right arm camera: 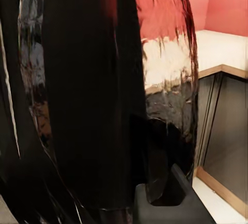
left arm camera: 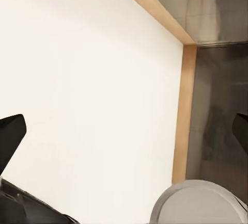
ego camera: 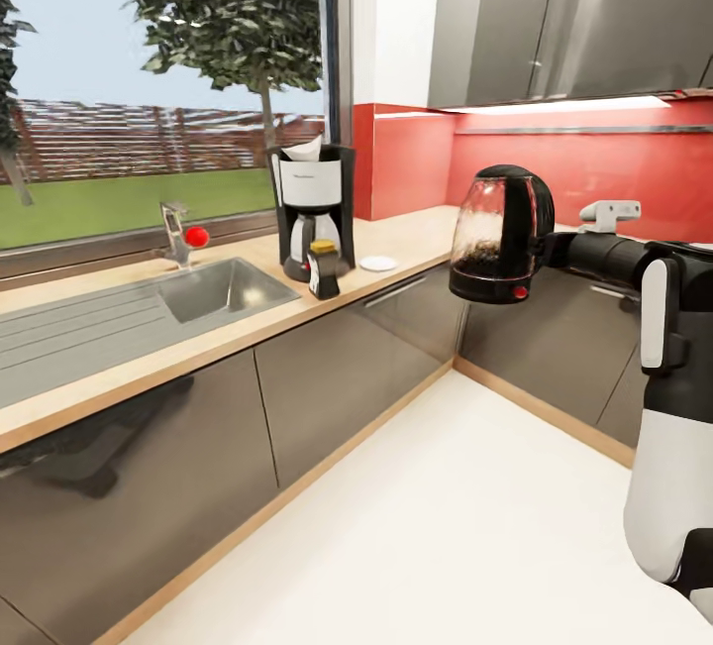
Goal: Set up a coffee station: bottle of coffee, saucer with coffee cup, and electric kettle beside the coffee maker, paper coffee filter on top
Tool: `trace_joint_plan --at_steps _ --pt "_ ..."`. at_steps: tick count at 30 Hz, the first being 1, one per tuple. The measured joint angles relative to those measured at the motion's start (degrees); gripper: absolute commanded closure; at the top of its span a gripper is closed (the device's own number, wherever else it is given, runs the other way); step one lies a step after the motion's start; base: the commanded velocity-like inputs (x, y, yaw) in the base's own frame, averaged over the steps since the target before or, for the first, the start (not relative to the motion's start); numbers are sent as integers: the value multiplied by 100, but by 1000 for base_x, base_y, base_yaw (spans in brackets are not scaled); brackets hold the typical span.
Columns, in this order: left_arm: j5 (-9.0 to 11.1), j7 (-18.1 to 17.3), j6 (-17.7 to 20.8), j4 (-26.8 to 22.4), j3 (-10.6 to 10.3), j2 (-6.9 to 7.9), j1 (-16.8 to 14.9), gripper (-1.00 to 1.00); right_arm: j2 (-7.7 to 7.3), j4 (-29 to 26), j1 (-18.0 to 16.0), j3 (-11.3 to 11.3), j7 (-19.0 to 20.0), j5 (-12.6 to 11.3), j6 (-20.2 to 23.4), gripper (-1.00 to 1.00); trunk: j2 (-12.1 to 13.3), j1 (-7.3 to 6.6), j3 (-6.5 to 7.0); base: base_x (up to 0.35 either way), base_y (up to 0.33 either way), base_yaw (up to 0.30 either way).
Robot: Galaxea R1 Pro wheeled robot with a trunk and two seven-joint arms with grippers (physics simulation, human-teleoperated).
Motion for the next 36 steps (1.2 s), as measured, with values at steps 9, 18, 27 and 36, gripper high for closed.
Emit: trace_joint_plan --at_steps 9,18,27,36 --pt "2 348 0 -9 0 -2 0 -100 -2 1 1 -9 1 1 -8 100 0 2 0 167 -131 0" --pt "2 351 0 -10 0 -2 1 -100 -2 0 1 -9 10 -2 -10 100 0 -1 0 274 -5 0" --pt "2 351 0 -10 0 -2 0 -100 0 3 1 -9 10 -2 -10 100 0 2 0 196 -4 0" --pt "1 353 -7 -10 0 -2 0 -100 -1 0 0 -9 9 0 -9 100 0 1 0 150 -189 0"
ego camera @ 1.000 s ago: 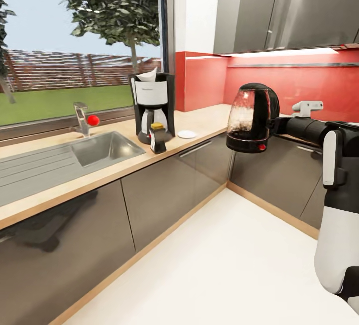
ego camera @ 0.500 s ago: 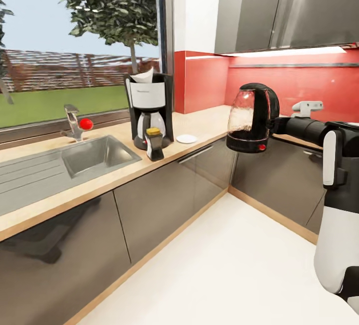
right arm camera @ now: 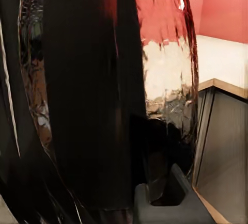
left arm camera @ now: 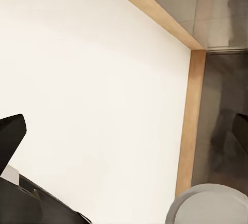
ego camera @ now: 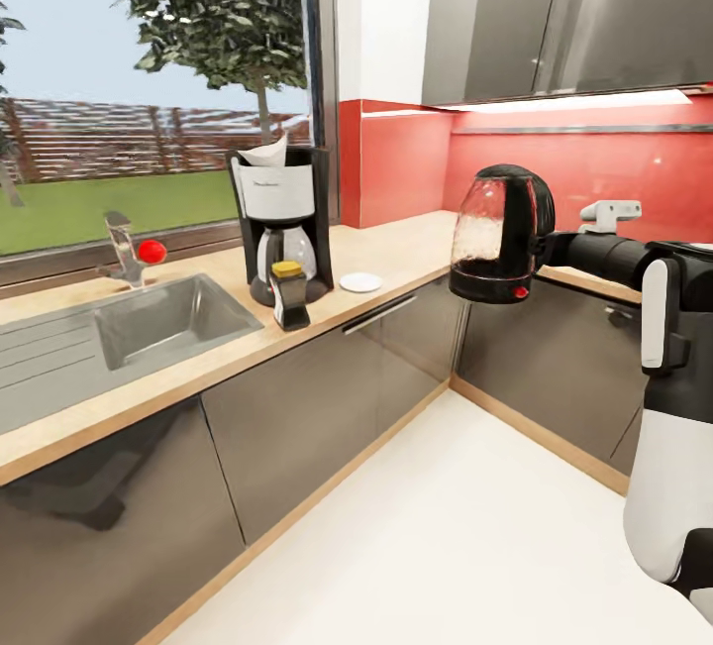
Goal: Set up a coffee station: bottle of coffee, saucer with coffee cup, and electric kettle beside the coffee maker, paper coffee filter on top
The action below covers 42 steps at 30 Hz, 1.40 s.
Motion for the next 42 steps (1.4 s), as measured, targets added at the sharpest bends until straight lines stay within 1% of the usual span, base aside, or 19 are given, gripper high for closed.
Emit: trace_joint_plan --at_steps 21,30,37,40,42 --pt "0 0 -1 0 0 1 0 -100 0 3 0 -8 0 3 -1 100 0 0 0 186 -244 4" --pt "2 0 -1 -2 0 0 2 -100 1 2 0 -8 7 0 -2 100 0 0 0 187 -176 159" --pt "2 -1 -1 -2 0 0 2 -100 0 2 0 -15 9 5 -4 100 0 2 0 51 -40 257" --pt "1 -1 -1 0 -1 1 1 -100 0 1 0 -20 13 -53 12 100 0 0 0 136 -118 105" --pt "0 2 -1 0 0 1 0 -100 0 3 0 -28 8 11 -4 100 0 0 0 199 -195 39"
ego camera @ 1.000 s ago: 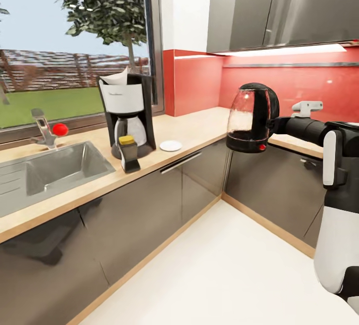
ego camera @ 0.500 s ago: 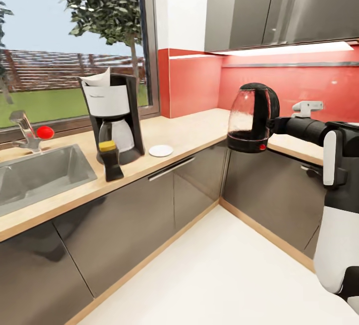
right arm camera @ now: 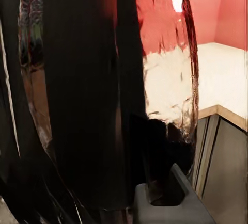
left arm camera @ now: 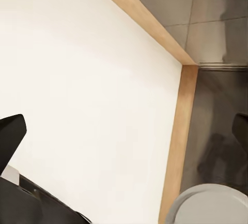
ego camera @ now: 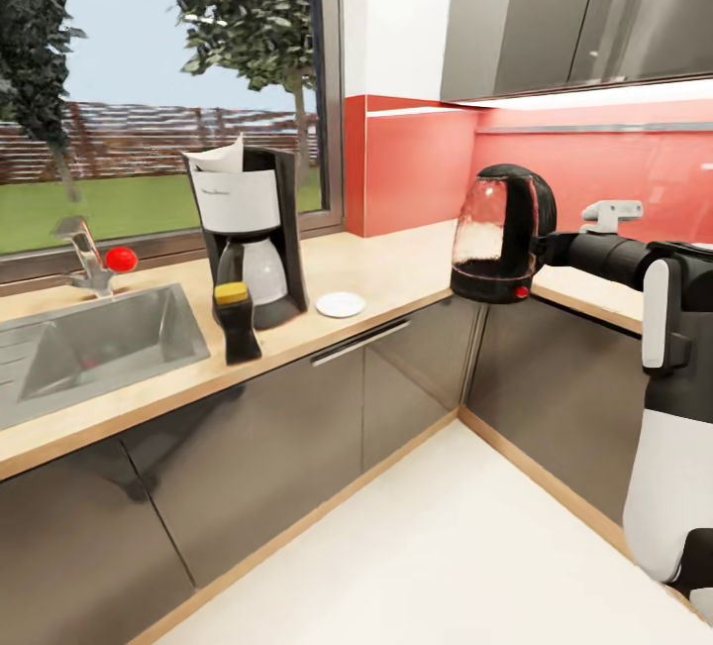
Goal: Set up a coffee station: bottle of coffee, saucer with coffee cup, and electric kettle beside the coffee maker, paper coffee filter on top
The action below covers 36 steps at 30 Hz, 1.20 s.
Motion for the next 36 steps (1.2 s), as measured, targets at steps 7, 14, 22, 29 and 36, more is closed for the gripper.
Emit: trace_joint_plan --at_steps 7,14,22,29,36 --pt "0 4 0 -3 0 -1 0 -100 0 0 0 -6 1 -9 3 100 0 0 0 226 -234 22" --pt "2 5 0 -2 0 0 1 -100 1 -1 0 -7 2 -16 2 100 0 1 0 145 -145 215" --pt "0 7 0 -2 0 0 0 -100 1 0 0 -7 1 -9 2 100 0 2 0 11 -112 189" --pt "-1 7 0 0 0 -1 -1 -100 0 0 0 -10 1 -15 13 100 0 2 0 1 -289 25" --pt "1 8 0 -2 0 -1 1 -100 2 1 -1 -15 0 -4 10 100 0 2 0 0 -281 176"
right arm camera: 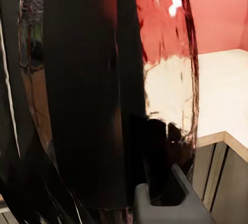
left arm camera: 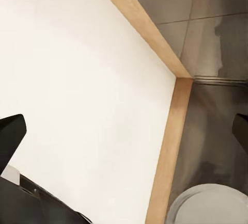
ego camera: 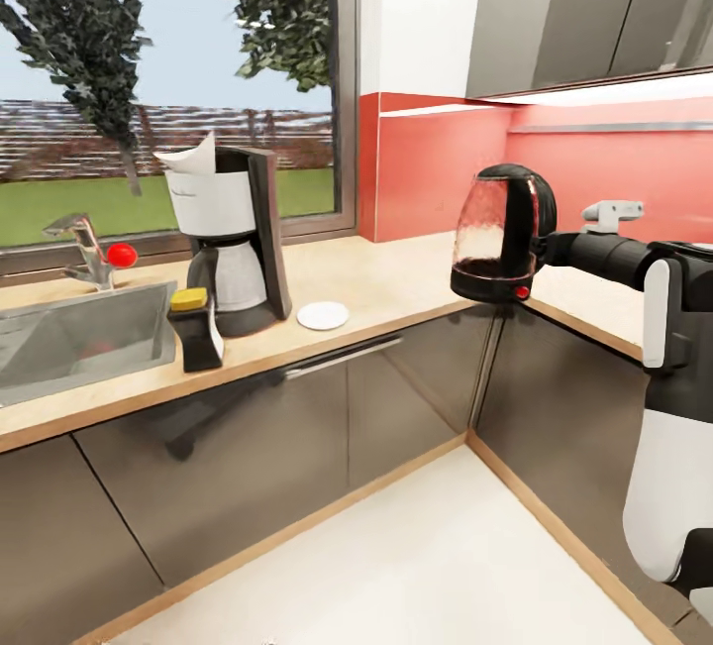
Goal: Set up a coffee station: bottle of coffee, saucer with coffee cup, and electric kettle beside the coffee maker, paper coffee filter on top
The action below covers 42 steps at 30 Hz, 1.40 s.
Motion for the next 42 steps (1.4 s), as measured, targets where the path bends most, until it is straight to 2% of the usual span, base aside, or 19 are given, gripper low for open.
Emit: trace_joint_plan --at_steps 4,6,9,12,27,36,42 --pt "1 -2 0 0 0 0 0 -100 -1 -1 1 -89 4 -16 -1 100 0 0 0 0 -73 261" --pt "1 -2 0 -1 0 0 1 -100 -1 -2 1 -263 8 -40 -16 100 0 0 0 0 -22 267" --pt "1 -2 0 0 0 0 0 -100 -1 -3 1 -347 26 -251 -4 100 0 0 0 0 -8 269" --pt "1 -2 0 0 0 0 0 -100 -1 -3 1 -376 27 -267 -11 100 0 0 0 0 -2 269" --pt "2 -2 0 1 0 0 0 -100 -1 -1 2 -364 30 -305 -6 100 0 0 0 0 -7 264" --pt "-1 0 0 0 0 0 -2 -100 -1 -4 1 -362 27 -286 -7 100 0 0 0 0 -254 65" --pt "1 -1 0 -2 -2 0 0 -100 0 -1 1 -369 26 -268 -14 100 0 0 0 0 -253 209"
